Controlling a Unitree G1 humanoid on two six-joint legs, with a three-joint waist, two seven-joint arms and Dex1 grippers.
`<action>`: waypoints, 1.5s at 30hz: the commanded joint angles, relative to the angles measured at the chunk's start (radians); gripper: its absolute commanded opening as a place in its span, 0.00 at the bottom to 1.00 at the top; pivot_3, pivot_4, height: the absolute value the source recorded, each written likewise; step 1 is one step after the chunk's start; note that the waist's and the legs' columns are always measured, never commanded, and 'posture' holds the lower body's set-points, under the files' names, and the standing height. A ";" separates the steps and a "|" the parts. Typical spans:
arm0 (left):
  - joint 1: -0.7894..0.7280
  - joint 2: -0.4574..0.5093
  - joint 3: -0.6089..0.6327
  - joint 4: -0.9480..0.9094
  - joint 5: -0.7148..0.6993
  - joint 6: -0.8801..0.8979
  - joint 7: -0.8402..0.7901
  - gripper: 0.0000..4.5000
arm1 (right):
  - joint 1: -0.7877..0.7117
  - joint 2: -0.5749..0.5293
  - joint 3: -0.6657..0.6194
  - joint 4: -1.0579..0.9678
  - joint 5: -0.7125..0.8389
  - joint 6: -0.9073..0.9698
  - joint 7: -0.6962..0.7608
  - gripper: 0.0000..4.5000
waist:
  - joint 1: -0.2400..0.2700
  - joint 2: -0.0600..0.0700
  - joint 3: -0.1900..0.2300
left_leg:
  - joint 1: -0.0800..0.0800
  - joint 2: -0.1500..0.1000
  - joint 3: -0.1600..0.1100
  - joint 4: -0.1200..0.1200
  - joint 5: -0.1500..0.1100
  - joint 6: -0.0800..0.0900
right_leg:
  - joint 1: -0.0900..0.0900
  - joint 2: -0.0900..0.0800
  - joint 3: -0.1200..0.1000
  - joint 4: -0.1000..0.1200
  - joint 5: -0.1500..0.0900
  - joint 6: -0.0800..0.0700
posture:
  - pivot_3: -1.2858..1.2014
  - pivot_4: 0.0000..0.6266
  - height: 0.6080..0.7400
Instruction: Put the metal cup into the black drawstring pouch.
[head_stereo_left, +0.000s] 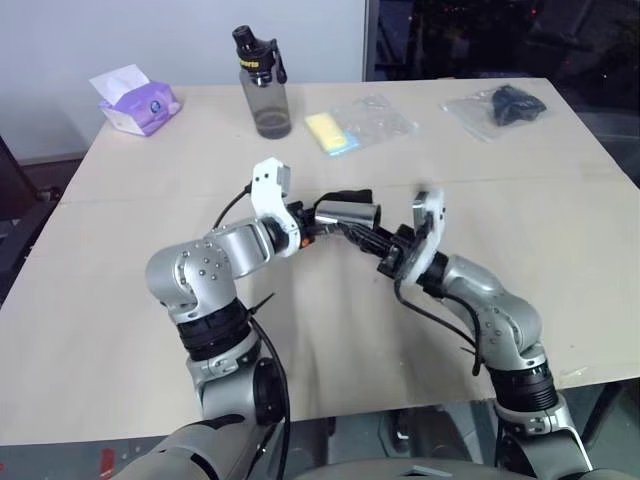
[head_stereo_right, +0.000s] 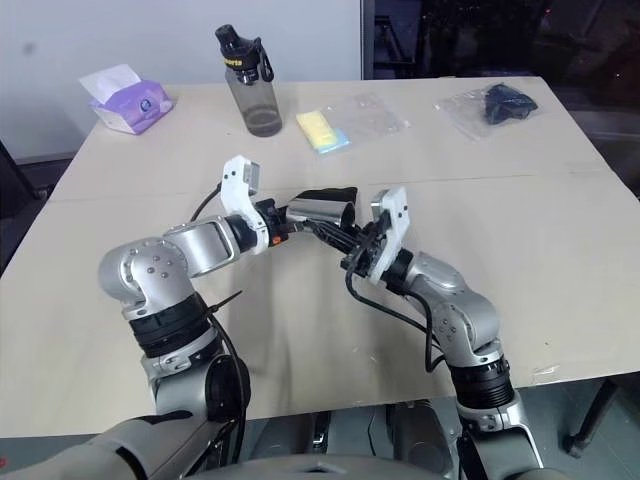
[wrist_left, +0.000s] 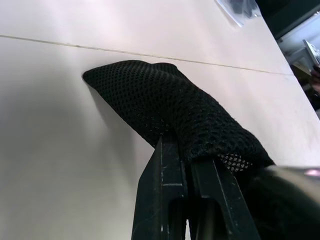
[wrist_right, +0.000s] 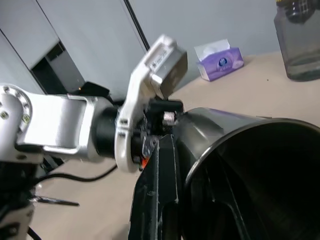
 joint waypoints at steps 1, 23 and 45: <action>-0.019 -0.006 -0.002 -0.027 -0.033 0.011 -0.011 0.00 | 0.001 0.009 0.002 0.017 -0.043 -0.043 -0.031 0.01 | 0.001 0.000 0.000 | 0.000 0.000 0.000 0.000 0.000 0.000 | 0.000 0.000 0.000 0.000 0.000 0.000 | 0.52 0.24 1.00; -0.014 -0.025 0.016 -0.062 -0.101 0.066 -0.042 0.00 | -0.119 0.015 0.153 0.211 -0.464 -0.335 -0.160 0.01 | -0.001 0.000 0.000 | 0.000 0.000 0.000 0.000 0.000 0.000 | 0.000 0.000 0.000 -0.001 0.000 0.000 | 0.52 0.24 1.00; -0.002 -0.031 0.014 -0.079 -0.141 0.067 -0.058 0.00 | -0.228 0.020 0.141 0.642 -0.642 -0.947 -0.273 0.01 | -0.005 -0.001 0.001 | 0.000 0.000 -0.002 -0.001 0.004 -0.007 | 0.001 -0.001 0.002 -0.005 0.000 0.000 | 0.52 0.24 1.00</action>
